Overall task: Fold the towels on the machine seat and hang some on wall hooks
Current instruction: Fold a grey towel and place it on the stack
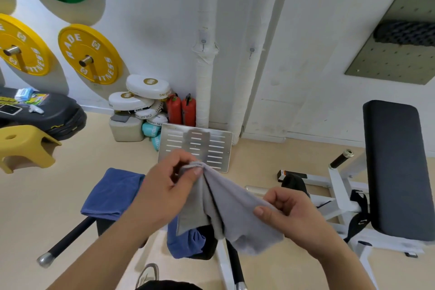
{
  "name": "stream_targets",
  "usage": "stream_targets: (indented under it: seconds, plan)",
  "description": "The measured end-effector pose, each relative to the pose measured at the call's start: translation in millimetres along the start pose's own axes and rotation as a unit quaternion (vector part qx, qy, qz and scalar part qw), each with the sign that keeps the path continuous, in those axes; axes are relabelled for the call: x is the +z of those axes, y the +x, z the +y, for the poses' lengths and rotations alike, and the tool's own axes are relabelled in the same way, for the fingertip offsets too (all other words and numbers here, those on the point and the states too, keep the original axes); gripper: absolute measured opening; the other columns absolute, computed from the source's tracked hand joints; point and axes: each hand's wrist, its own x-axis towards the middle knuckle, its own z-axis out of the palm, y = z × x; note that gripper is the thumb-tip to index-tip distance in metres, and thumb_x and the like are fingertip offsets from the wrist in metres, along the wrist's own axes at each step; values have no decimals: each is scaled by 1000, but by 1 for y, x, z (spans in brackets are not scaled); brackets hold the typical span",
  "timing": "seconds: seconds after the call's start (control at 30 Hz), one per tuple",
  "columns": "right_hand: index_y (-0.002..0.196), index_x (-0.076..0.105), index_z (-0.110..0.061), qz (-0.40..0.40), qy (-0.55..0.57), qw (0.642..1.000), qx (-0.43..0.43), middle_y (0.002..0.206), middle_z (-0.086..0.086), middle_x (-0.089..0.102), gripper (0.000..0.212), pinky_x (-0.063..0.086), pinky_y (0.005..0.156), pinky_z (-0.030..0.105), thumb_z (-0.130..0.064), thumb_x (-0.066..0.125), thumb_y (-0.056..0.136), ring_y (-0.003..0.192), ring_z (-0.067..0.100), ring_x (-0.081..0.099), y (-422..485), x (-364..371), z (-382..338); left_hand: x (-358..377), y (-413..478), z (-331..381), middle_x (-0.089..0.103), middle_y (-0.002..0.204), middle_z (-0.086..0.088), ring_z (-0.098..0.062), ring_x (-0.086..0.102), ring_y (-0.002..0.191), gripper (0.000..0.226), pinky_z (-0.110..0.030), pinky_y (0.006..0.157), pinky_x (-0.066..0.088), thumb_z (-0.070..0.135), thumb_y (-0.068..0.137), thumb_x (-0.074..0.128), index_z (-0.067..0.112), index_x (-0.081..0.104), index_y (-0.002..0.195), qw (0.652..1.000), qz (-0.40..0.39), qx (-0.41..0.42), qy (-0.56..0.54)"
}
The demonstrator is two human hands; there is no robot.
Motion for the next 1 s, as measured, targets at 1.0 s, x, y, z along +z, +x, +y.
stream_targets:
  seconds: [1.0]
  plan:
    - [81,66,-3,142,66,987,43,70,7,65,16,45,60,25,-11,80,83,67,18,59,-22,-24,26,-8,4,-12,70,100,20,10,60,94,13,-4,72,43,29,97,66,38,69,105,994,18,-56,87]
